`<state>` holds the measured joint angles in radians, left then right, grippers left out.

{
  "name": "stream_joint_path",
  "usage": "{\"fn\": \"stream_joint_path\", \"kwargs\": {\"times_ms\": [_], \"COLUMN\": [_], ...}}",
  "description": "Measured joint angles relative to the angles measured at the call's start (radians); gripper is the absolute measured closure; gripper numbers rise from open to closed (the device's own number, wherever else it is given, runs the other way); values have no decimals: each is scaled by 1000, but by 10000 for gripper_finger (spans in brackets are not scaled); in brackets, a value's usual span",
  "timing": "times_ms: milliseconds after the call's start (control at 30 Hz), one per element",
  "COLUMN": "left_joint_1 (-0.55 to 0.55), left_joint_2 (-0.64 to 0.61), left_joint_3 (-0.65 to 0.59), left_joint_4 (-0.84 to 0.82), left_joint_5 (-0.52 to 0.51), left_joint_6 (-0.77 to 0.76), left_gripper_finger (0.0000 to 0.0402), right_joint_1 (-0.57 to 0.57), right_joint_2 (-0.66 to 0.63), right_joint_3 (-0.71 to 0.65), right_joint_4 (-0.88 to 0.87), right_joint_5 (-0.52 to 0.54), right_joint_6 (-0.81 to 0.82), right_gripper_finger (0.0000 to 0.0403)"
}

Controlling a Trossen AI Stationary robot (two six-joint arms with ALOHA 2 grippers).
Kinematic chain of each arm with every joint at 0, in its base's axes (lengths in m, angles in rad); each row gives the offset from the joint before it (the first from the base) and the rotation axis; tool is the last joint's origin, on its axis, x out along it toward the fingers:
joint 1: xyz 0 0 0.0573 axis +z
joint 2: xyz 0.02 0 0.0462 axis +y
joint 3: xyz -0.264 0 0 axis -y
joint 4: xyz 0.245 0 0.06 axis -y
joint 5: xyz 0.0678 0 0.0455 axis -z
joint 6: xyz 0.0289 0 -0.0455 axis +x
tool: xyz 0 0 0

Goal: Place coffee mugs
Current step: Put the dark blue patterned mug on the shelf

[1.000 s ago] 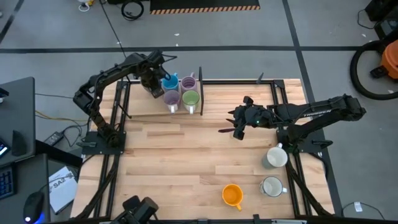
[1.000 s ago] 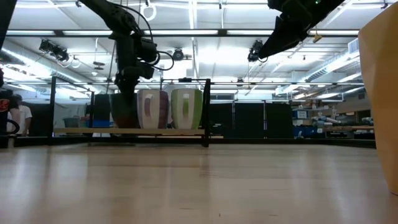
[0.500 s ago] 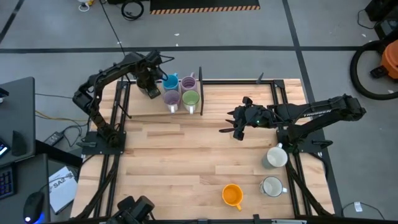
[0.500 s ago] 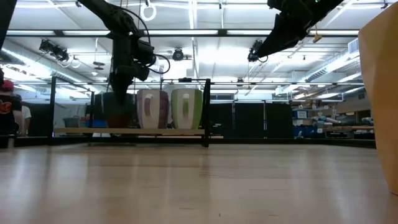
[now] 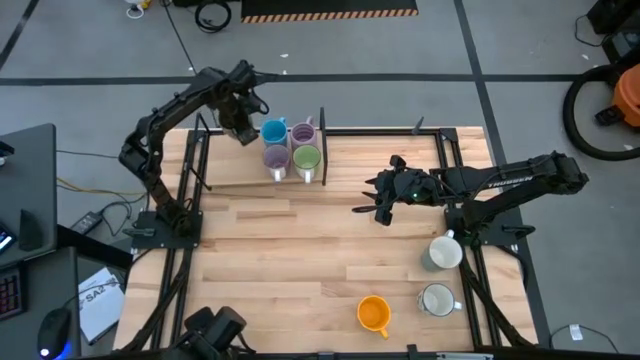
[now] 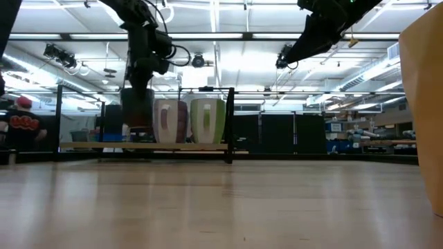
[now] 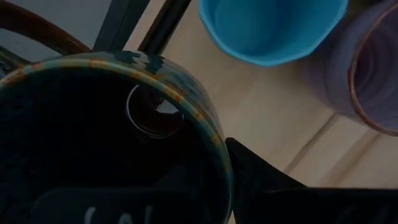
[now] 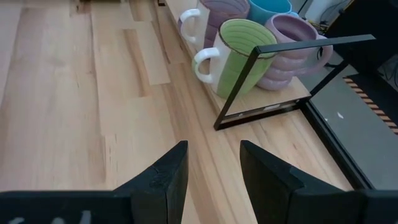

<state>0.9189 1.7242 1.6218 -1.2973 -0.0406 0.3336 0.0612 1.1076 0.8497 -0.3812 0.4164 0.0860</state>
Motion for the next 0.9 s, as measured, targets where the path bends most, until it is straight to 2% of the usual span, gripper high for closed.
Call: {"fn": "stream_joint_path", "kwargs": {"times_ms": [267, 600, 900], "left_joint_1": [-3, -4, -13], "left_joint_2": [94, 96, 96], "left_joint_3": [26, 27, 27], "left_joint_4": [-67, -61, -18], "left_joint_5": [-8, -7, 17], "left_joint_6": [-12, -8, -9], "left_gripper_finger": [358, 358, 358], "right_joint_1": [2, 3, 2], "right_joint_2": [-22, -164, -172], "right_joint_3": [0, 0, -46], "right_joint_4": [-42, -84, -66], "right_joint_5": [-1, 5, 6], "right_joint_6": [-2, -11, -3], "right_gripper_finger": [252, 252, 252]}}
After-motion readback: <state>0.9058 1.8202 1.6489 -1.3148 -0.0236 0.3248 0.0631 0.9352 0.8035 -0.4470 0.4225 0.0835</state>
